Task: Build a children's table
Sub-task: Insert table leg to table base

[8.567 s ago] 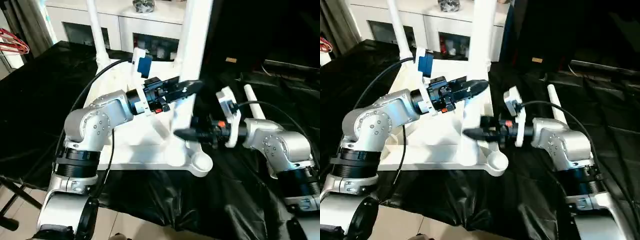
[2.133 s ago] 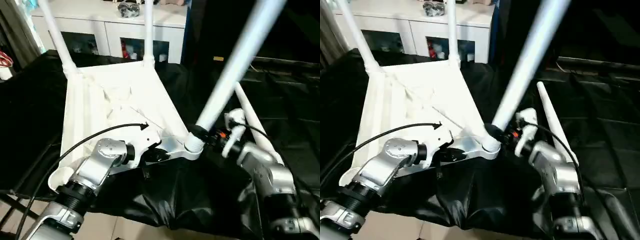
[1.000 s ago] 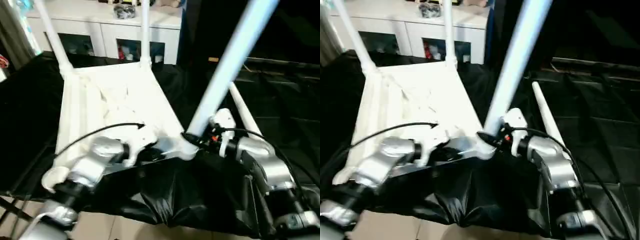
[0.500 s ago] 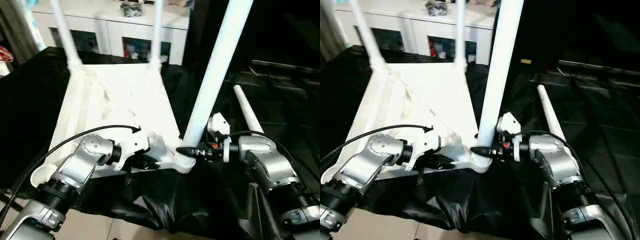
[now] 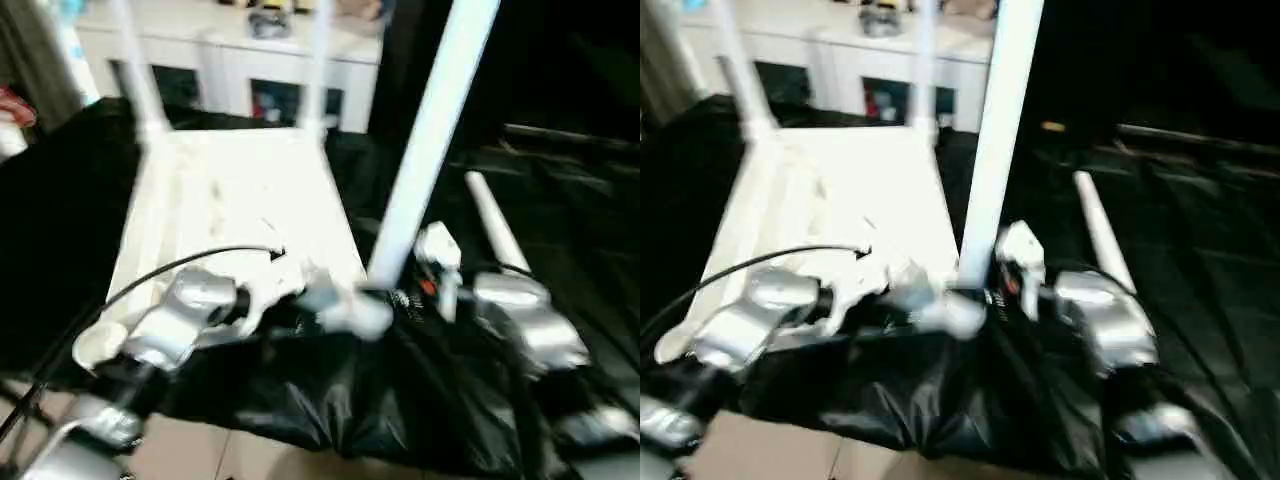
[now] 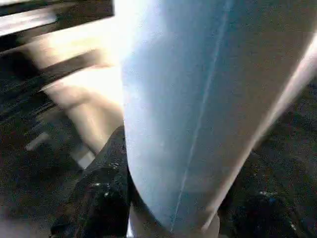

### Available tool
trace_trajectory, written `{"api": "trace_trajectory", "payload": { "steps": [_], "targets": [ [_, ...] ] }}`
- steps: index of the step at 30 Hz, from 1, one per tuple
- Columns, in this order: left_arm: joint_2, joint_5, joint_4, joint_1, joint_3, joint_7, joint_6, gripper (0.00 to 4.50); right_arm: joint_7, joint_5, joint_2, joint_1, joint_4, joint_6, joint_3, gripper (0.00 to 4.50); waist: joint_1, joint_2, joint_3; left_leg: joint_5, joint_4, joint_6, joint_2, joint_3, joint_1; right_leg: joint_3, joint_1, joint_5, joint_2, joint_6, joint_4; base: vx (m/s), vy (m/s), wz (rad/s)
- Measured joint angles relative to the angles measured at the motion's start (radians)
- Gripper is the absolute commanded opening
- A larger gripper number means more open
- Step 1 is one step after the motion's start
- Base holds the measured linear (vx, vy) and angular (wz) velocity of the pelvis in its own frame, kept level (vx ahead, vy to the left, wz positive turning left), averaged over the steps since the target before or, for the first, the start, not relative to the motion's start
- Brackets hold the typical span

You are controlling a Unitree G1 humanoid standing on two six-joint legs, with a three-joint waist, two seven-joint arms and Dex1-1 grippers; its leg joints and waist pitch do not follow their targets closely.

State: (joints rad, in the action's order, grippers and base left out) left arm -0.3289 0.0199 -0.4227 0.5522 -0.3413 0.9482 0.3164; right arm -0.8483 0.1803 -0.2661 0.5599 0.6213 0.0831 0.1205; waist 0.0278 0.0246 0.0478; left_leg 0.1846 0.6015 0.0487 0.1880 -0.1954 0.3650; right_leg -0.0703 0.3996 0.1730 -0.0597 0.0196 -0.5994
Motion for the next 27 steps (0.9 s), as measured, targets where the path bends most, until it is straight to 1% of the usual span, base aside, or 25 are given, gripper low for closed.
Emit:
{"api": "trace_trajectory", "payload": {
  "steps": [2,3,4,6,8,10,16,23,25,26,27],
  "targets": [
    [0.038,0.005,-0.008,0.004,0.012,-0.063,0.028,0.00,0.100,-0.002,0.036,0.031,0.057,-0.004,-0.023,1.88,-0.010,-0.002,0.001,0.000,0.000,0.000,0.000,0.006,0.000,-0.004,0.001,0.000,0.000,0.000,0.006,-0.044,0.017,-0.18],
    [0.065,0.010,-0.008,0.005,0.020,-0.112,0.049,0.00,0.168,-0.002,0.064,0.053,0.093,-0.004,-0.043,1.88,-0.021,-0.002,0.001,0.000,0.001,0.000,-0.001,0.012,0.002,-0.009,0.001,0.000,0.000,0.000,0.009,-0.035,0.018,-0.19],
    [0.078,0.011,-0.008,0.006,0.024,-0.136,0.061,0.00,0.200,-0.001,0.073,0.064,0.111,-0.004,-0.049,1.88,-0.027,-0.003,0.001,0.000,0.001,0.001,-0.001,0.014,0.002,-0.012,0.001,0.000,0.000,0.000,0.011,0.000,0.000,0.00],
    [0.115,0.019,-0.008,0.008,0.035,-0.204,0.093,0.00,0.272,0.002,0.101,0.097,0.161,-0.007,-0.071,1.88,-0.029,-0.004,0.002,0.000,0.001,0.001,0.000,0.019,0.002,-0.018,0.000,-0.002,-0.001,0.003,0.015,0.000,0.000,0.00],
    [0.161,0.034,-0.008,0.008,0.052,-0.282,0.124,0.00,0.343,0.000,0.129,0.136,0.219,-0.013,-0.088,1.88,-0.031,-0.005,0.002,0.000,0.001,0.001,0.000,0.020,0.002,-0.022,0.000,-0.003,-0.002,0.006,0.016,0.000,0.000,0.00],
    [0.193,0.046,-0.008,0.009,0.053,-0.335,0.138,0.00,0.385,0.001,0.140,0.156,0.250,-0.018,-0.098,1.88,-0.032,-0.005,0.002,0.000,0.001,0.001,0.000,0.020,0.002,-0.023,0.000,-0.005,-0.002,0.009,0.018,0.000,0.000,0.00],
    [0.211,0.067,-0.008,0.009,0.052,-0.389,0.137,0.00,0.426,-0.022,0.164,0.203,0.325,-0.050,-0.115,1.88,-0.032,-0.005,0.001,0.000,0.000,0.001,0.002,0.020,0.001,-0.025,0.000,-0.010,-0.002,0.013,0.018,0.000,0.000,0.00],
    [0.209,0.075,-0.008,0.010,0.052,-0.396,0.136,0.00,0.436,-0.031,0.173,0.222,0.366,-0.080,-0.115,1.88,-0.036,-0.005,0.001,0.000,-0.001,0.001,0.002,0.020,0.001,-0.026,0.000,-0.010,-0.002,0.013,0.018,0.000,0.000,0.00],
    [0.208,0.075,-0.008,0.010,0.051,-0.396,0.136,0.00,0.433,-0.033,0.177,0.222,0.374,-0.094,-0.123,1.88,-0.037,-0.005,0.001,0.000,-0.001,0.001,0.002,0.021,0.001,-0.026,0.000,-0.010,-0.002,0.013,0.019,0.000,0.000,0.00],
    [0.208,0.075,-0.008,0.010,0.051,-0.395,0.136,0.00,0.432,-0.033,0.177,0.222,0.375,-0.095,-0.125,2.23,-0.037,-0.005,0.001,0.000,-0.001,0.001,0.002,0.021,0.001,-0.026,0.000,-0.010,-0.002,0.013,0.020,0.000,0.000,0.00],
    [0.206,0.075,-0.008,0.010,0.050,-0.393,0.133,0.00,0.428,-0.033,0.179,0.224,0.379,-0.097,-0.133,2.44,-0.037,-0.005,0.001,0.000,-0.001,0.001,0.002,0.021,0.001,-0.026,0.000,-0.010,-0.002,0.013,0.020,0.000,0.000,0.00]
  ]
}}
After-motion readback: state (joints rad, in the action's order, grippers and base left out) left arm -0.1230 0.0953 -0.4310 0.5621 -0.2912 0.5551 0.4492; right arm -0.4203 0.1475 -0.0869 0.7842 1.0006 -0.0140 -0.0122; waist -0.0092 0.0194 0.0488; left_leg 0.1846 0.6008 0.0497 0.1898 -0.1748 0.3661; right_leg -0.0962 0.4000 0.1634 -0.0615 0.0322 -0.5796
